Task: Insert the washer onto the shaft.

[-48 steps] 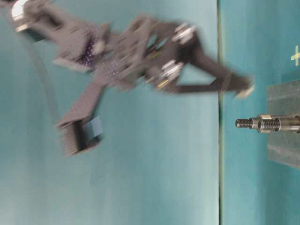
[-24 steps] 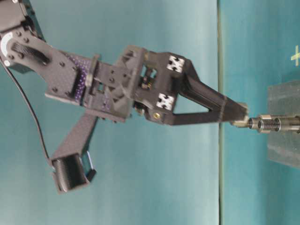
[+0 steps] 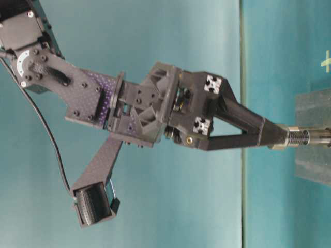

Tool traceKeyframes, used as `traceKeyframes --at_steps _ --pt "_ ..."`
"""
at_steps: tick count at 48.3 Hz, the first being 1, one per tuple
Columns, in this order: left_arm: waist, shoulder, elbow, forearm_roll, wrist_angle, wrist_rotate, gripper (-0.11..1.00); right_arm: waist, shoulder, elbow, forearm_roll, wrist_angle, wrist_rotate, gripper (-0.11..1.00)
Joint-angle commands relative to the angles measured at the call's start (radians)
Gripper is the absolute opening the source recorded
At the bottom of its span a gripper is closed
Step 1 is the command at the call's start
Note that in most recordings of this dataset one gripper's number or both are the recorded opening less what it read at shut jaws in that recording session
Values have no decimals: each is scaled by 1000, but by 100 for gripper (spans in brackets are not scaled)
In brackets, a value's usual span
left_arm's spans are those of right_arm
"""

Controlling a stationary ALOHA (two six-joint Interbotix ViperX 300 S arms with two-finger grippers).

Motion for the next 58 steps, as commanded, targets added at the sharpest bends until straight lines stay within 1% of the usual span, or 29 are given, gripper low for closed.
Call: traceKeyframes --at_steps 1,43,45,50,51,53,58 --pt "3 5 -15 3 -6 0 0 2 -15 -31 2 -3 -14 34" --pt "3 5 -17 2 -8 0 0 -2 20 -34 6 6 -14 35" --pt "3 5 -18 3 -8 0 0 -2 23 -32 8 9 -14 40" --pt "3 5 -18 3 -8 0 0 0 25 -35 18 18 -17 69" --pt "3 5 -18 3 -8 0 0 0 25 -35 25 20 -17 73" --pt "3 5 -18 3 -8 0 0 3 23 -40 40 21 -21 74" --pt "3 5 -18 3 -9 -2 0 6 21 -48 91 23 -40 66"
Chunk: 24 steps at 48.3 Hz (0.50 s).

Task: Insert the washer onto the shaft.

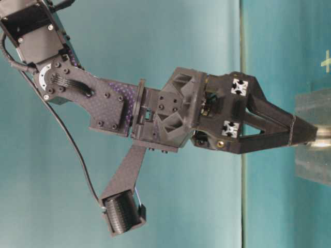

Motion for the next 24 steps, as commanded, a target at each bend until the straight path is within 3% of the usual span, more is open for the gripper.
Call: traceKeyframes --at_steps 1,13,24 --pt "2 5 -18 2 -9 -2 0 6 -23 -32 40 3 -23 66" --pt "2 5 -20 2 -9 -3 0 -29 -3 -34 58 9 -37 64" --pt "2 3 -20 2 -9 -3 0 -78 15 -35 20 2 -34 60"
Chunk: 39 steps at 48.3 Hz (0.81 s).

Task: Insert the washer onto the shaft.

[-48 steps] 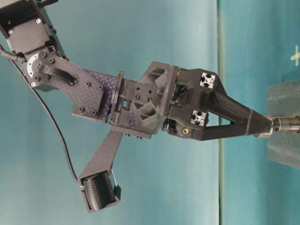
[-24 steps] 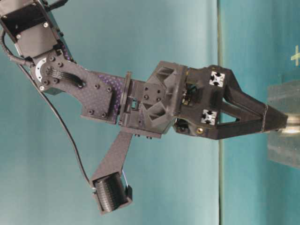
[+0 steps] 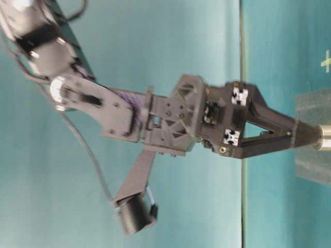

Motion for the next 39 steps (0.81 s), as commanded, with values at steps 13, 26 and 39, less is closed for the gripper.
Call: traceKeyframes --at_steps 13,26,39 --pt "2 3 -18 2 -9 -2 0 26 -23 -31 9 14 -8 55" --pt "2 0 -15 3 -9 -2 0 66 -25 -52 121 26 -15 55" --pt "2 -20 -15 3 -9 0 0 40 -31 -54 133 26 -15 54"
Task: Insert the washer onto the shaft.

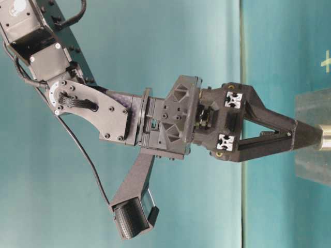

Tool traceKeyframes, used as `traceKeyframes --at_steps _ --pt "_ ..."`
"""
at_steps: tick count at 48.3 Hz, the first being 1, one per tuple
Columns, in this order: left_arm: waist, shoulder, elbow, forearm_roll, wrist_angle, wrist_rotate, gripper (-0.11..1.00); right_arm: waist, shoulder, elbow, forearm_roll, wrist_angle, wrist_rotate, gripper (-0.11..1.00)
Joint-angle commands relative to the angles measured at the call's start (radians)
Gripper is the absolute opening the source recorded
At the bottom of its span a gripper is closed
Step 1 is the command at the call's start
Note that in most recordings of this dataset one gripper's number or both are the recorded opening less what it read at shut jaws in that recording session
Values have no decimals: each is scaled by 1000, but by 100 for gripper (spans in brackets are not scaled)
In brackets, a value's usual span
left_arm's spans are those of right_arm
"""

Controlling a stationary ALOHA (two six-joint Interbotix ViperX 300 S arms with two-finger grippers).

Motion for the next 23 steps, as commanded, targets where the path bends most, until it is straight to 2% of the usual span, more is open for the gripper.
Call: traceKeyframes --at_steps 1,13,23 --pt "2 -3 -14 3 -8 0 0 0 -34 -32 21 -2 -11 54" --pt "2 -5 -15 3 -3 0 0 -61 -63 -32 2 18 -12 54" --pt "2 -14 -15 3 -8 0 0 -64 -120 5 0 5 -11 54"
